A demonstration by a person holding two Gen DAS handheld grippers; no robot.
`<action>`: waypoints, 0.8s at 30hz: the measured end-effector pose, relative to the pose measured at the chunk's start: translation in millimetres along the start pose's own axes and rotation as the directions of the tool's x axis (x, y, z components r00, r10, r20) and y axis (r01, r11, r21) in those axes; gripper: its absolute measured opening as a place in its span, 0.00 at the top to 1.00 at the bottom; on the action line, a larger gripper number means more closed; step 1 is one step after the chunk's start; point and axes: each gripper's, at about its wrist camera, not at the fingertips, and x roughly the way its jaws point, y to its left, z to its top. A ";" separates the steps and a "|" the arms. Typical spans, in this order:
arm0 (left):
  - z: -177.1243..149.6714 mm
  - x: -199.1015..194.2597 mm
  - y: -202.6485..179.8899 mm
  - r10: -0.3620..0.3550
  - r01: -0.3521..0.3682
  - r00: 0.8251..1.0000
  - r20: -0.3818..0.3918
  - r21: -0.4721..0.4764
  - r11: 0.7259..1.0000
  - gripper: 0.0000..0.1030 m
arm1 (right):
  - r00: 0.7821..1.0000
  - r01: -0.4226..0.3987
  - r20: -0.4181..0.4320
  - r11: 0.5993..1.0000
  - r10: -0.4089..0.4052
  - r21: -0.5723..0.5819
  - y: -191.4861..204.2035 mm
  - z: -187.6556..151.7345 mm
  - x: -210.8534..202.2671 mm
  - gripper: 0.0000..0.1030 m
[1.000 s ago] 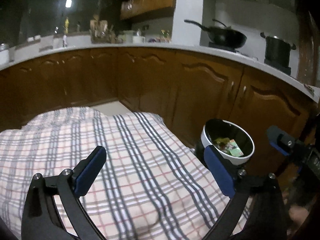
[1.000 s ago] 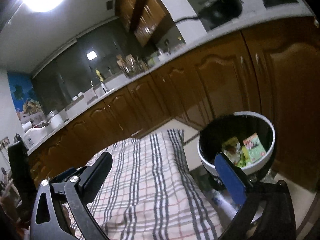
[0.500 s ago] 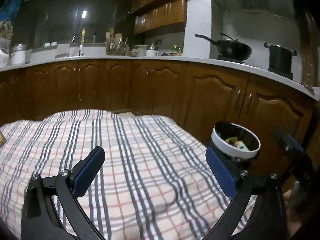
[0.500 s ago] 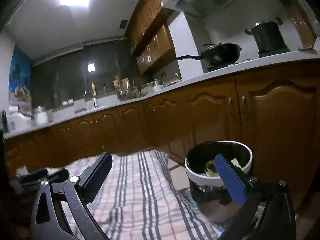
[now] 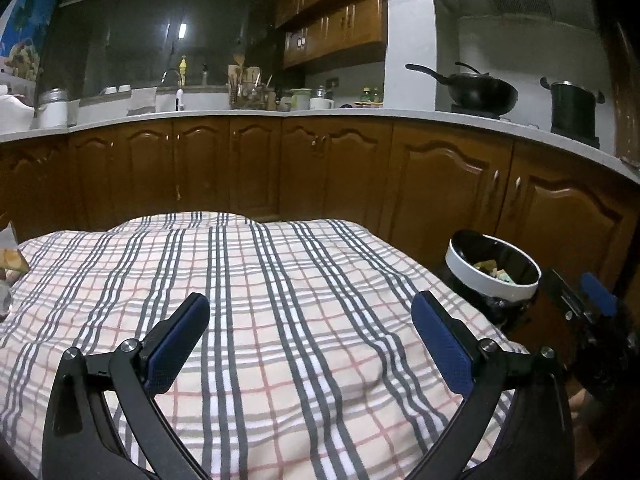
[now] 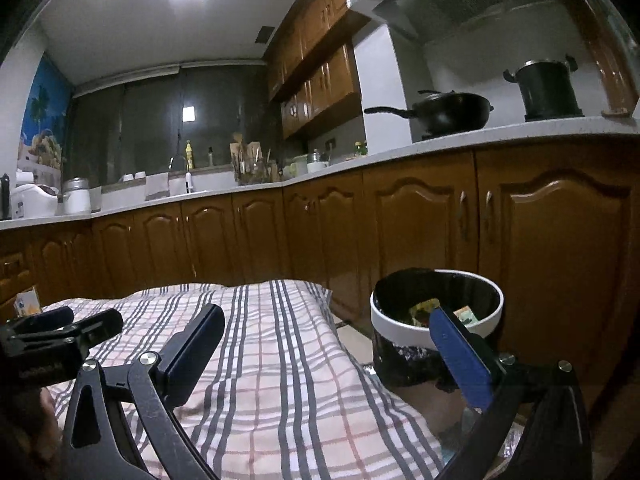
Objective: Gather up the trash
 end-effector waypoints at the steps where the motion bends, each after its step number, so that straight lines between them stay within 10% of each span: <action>1: -0.4 0.6 0.9 0.002 -0.002 1.000 0.000 0.004 1.000 0.00 | 1.000 0.000 -0.004 1.000 0.000 0.003 -0.2 -0.8 -0.1 0.00; 24: -7.5 -1.3 -8.5 0.041 -0.041 0.999 0.001 0.050 0.998 0.00 | 0.999 -0.011 -0.041 1.000 0.012 0.029 -5.3 -7.4 2.4 0.00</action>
